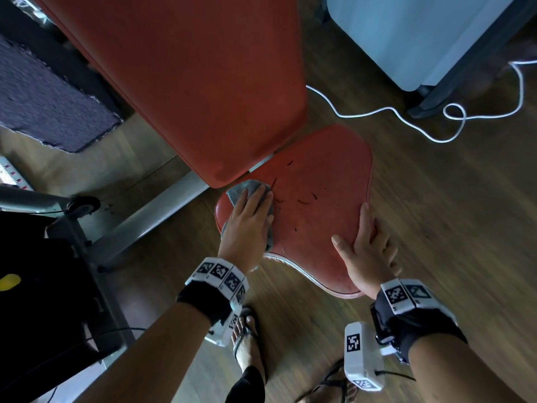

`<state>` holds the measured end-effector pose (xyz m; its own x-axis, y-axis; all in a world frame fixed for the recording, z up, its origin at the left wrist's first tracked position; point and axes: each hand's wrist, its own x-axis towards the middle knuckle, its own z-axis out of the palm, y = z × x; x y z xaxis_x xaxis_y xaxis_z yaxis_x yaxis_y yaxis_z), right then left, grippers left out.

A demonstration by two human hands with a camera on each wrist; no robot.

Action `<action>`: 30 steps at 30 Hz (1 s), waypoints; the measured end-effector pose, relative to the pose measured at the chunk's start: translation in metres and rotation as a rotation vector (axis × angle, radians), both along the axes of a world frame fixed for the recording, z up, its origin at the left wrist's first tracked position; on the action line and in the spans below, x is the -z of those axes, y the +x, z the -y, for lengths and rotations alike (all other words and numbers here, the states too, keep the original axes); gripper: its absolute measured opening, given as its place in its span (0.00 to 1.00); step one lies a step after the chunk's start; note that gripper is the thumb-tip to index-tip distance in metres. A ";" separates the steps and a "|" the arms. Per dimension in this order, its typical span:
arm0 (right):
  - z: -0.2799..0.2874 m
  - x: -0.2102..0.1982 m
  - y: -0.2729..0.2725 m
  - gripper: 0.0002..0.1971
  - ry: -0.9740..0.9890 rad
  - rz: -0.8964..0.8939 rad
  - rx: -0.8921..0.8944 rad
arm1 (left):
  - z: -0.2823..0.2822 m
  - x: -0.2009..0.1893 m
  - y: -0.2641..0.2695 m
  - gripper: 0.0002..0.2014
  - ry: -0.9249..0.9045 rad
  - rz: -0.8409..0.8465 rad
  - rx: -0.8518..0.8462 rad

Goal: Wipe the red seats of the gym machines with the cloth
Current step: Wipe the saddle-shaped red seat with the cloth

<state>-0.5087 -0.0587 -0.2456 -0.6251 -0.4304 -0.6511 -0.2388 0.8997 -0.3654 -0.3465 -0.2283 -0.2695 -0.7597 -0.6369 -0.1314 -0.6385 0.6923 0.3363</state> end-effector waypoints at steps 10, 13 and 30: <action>0.000 -0.001 -0.001 0.41 0.004 -0.001 -0.004 | 0.020 -0.002 0.010 0.24 -0.108 -0.030 0.240; 0.000 0.000 0.001 0.41 0.014 -0.010 -0.012 | 0.029 0.005 0.015 0.23 -0.090 0.029 0.245; 0.000 0.002 0.002 0.40 0.013 -0.037 -0.013 | 0.042 0.001 -0.015 0.26 -0.044 -0.130 0.230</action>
